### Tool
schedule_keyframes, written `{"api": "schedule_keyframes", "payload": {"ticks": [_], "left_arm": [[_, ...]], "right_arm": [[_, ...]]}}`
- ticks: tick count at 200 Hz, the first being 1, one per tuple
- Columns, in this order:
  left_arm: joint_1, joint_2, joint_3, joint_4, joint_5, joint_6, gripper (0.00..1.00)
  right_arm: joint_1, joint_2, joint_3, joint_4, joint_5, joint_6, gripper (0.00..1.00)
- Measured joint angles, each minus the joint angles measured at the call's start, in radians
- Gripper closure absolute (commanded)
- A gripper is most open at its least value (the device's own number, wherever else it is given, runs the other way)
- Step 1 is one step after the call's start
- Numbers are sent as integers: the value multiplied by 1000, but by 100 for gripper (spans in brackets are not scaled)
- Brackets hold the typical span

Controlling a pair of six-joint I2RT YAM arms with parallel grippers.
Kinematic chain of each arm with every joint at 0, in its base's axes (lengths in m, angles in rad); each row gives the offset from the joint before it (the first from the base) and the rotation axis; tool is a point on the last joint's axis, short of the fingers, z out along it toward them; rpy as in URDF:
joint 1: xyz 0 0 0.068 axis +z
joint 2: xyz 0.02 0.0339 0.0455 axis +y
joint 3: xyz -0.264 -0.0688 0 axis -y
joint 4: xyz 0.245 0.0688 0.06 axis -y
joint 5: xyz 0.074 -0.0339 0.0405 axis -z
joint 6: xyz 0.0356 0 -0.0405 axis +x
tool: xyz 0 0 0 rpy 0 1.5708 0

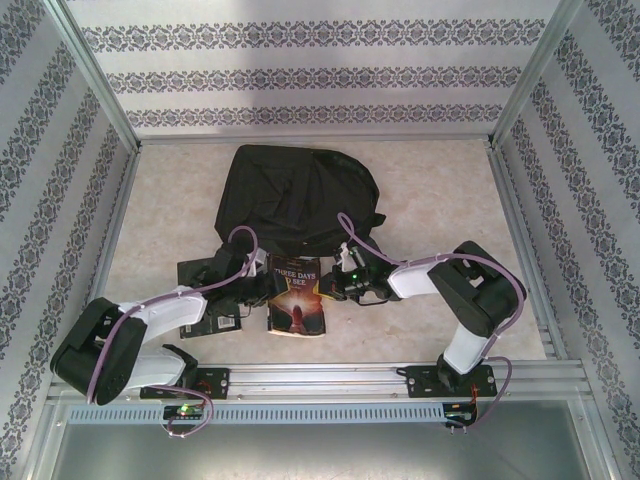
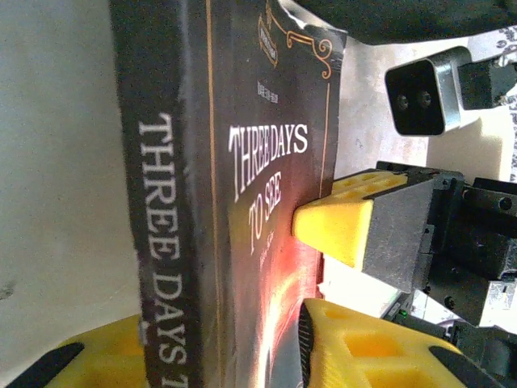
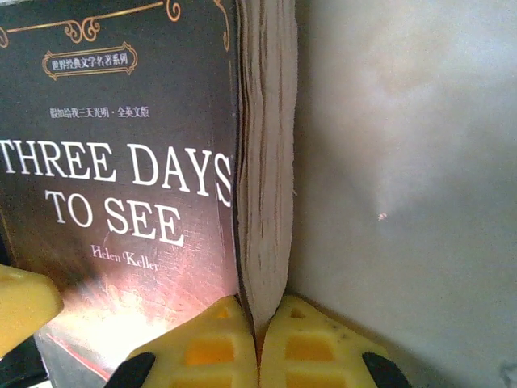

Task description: Pack books, pencil case, and school supplies into a backpack

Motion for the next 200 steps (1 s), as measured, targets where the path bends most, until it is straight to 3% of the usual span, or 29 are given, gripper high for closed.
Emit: {"api": "schedule_keyframes", "payload": {"ticks": [9,32,53,76,93,132,200], "left_arm": [[-7,9,0,6,-4,-8,100],[-16,8,-1,11,-7,-9,100],[-29,-89,-2,-42,-23,-4,100],[-39,-355,1,-147,-71,10,100],[-39,-534,23,-219,-116,10,100],[-41,-761,42,-237,-248,-41,100],[-50,-736,38,-78,-426,-211,100]], "right_arm": [[0,-6,1,-12,5,-1,100],[4,-34,2,-55,35,-8,99],[27,-106,4,-113,70,-26,63],[48,-240,10,-217,143,-45,21],[56,-353,10,-276,191,-59,5],[81,-582,30,-292,227,-44,2],[111,-807,-4,-159,290,63,2]]}}
